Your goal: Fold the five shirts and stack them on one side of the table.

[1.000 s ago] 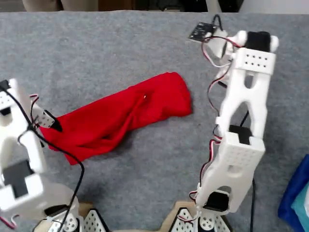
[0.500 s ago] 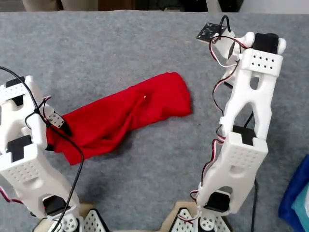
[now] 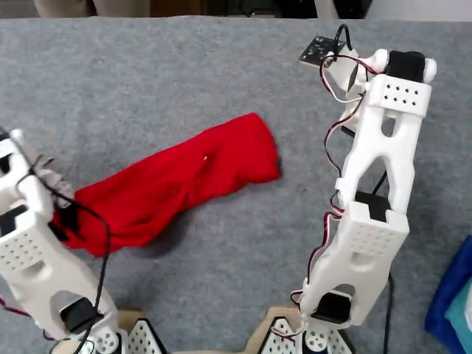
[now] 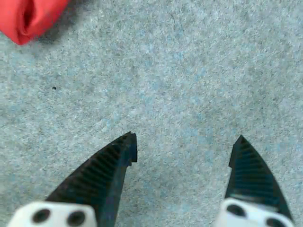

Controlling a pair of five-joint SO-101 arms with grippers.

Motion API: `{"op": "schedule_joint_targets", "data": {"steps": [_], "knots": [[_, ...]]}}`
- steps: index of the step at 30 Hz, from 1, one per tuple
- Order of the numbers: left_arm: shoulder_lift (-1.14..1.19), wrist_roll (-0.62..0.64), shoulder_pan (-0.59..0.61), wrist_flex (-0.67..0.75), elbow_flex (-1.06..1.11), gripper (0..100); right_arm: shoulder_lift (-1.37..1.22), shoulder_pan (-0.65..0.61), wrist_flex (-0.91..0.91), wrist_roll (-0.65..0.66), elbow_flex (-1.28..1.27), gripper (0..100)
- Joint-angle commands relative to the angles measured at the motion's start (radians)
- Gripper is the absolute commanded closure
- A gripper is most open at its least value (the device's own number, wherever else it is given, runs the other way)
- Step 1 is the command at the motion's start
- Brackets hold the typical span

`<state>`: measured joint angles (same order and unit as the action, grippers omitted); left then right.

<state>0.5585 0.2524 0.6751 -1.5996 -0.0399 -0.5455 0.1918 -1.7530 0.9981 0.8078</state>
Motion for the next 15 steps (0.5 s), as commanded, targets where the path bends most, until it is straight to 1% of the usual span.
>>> {"op": "schedule_joint_targets", "data": {"steps": [1, 5, 7, 10, 12, 15], "knots": [[0.008, -0.064, 0.114, -0.055, -0.149, 98, 0.084, 0.016, -0.008, 0.005, 0.005, 68.1], [0.007, -0.124, 0.155, -0.15, -0.321, 98, 0.084, 0.016, -0.008, 0.005, 0.004, 68.1], [-0.001, -0.144, 0.167, -0.161, -0.393, 98, 0.084, 0.016, -0.014, 0.005, 0.001, 68.1], [-0.012, -0.14, 0.184, -0.161, -0.496, 98, 0.084, 0.018, -0.026, 0.005, 0.001, 68.1], [-0.03, -0.138, 0.173, -0.161, -0.549, 98, 0.084, 0.03, -0.026, 0.005, -0.001, 68.1], [-0.076, -0.135, 0.087, -0.161, -0.582, 98, 0.084, 0.041, -0.026, 0.005, -0.001, 68.1]]}}
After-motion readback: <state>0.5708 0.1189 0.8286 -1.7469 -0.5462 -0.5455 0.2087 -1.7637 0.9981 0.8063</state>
